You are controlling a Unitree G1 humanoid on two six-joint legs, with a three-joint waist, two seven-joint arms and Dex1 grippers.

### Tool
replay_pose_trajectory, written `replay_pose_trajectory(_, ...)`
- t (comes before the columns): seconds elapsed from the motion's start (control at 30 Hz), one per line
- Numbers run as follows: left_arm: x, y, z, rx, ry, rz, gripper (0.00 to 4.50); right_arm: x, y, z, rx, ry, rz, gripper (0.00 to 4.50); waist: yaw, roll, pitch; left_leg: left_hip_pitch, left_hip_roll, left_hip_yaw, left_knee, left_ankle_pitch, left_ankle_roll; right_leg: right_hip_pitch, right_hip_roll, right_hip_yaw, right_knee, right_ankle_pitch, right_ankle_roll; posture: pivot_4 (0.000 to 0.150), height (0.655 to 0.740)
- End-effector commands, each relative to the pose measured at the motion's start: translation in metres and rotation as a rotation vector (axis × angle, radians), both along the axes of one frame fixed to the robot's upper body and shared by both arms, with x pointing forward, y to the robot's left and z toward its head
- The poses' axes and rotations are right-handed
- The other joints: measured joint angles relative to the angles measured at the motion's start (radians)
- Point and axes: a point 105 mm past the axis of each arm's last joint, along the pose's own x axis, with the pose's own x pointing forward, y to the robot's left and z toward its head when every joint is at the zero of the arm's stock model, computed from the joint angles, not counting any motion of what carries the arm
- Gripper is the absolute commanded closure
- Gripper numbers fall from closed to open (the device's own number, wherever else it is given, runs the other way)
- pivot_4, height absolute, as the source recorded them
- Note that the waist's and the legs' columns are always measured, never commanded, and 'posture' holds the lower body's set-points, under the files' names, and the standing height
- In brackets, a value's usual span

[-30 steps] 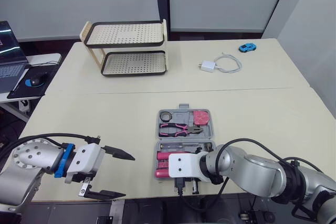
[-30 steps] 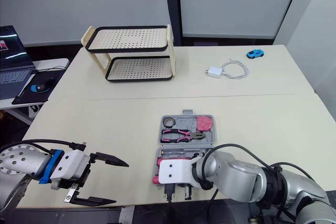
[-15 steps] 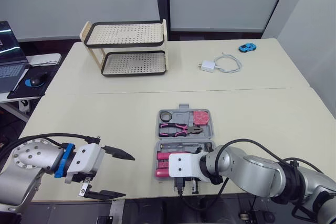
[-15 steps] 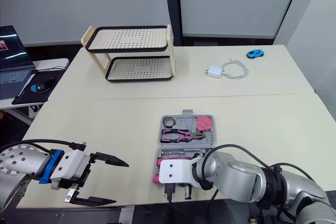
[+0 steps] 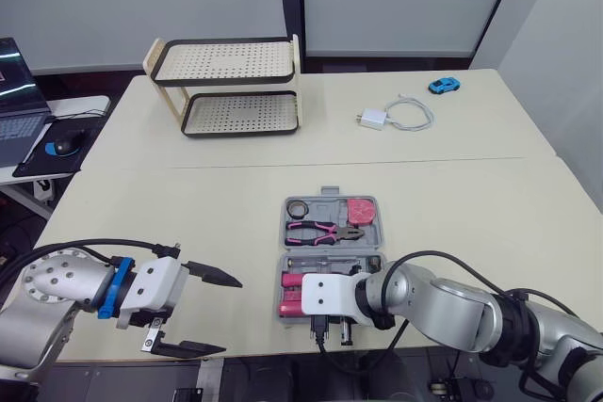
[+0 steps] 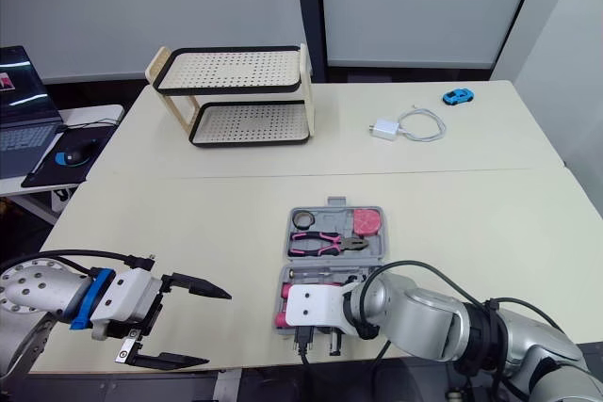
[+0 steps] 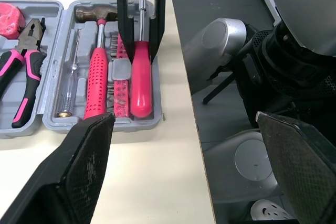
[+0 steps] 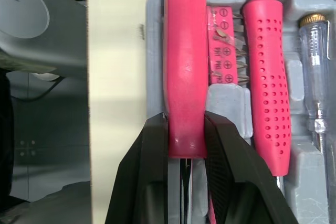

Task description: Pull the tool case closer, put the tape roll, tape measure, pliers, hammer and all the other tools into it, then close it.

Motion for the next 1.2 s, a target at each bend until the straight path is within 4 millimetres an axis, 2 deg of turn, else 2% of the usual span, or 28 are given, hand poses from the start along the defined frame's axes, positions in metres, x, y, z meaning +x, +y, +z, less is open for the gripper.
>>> replay_pose_trajectory(0.03, -0.001, 0.0, 0.004, 0.018, -0.014, -0.014, 0.0, 0.0, 0.007, 0.008, 0.034, -0.031, 0.029, 3.9, 0.0, 0.0, 0.0, 0.0, 0.0, 0.0, 0.0, 0.0, 0.0, 0.0, 0.0, 0.0, 0.0, 0.0, 0.0, 0.15, 0.74)
replay_pose_trajectory(0.3, -0.001, 0.0, 0.004, 0.016, -0.013, -0.012, 0.0, -0.012, 0.009, 0.002, 0.025, 0.0, 0.06, 3.9, 0.0, 0.0, 0.0, 0.0, 0.0, 0.0, 0.0, 0.0, 0.0, 0.0, 0.0, 0.0, 0.0, 0.0, 0.0, 0.15, 0.74)
replay_pose_trajectory(0.63, -0.001, -0.001, 0.003, 0.016, -0.01, -0.015, 0.0, -0.008, 0.002, 0.0, 0.017, -0.008, 0.042, 3.9, 0.0, 0.0, 0.0, 0.0, 0.0, 0.0, 0.0, 0.0, 0.0, 0.0, 0.0, 0.0, 0.0, 0.0, 0.0, 0.15, 0.74)
replay_pose_trajectory(0.8, 0.0, -0.001, 0.003, 0.013, -0.013, -0.017, 0.0, -0.007, -0.001, 0.003, 0.018, -0.013, 0.044, 2.22, 0.0, 0.0, 0.0, 0.0, 0.0, 0.0, 0.0, 0.0, 0.0, 0.0, 0.0, 0.0, 0.0, 0.0, 0.0, 0.15, 0.74)
replay_pose_trajectory(1.2, 0.001, -0.002, 0.001, 0.011, -0.014, -0.023, 0.0, -0.004, 0.005, 0.023, 0.076, -0.037, 0.052, 2.22, 0.0, 0.0, 0.0, 0.0, 0.0, 0.0, 0.0, 0.0, 0.0, 0.0, 0.0, 0.0, 0.0, 0.0, 0.0, 0.15, 0.74)
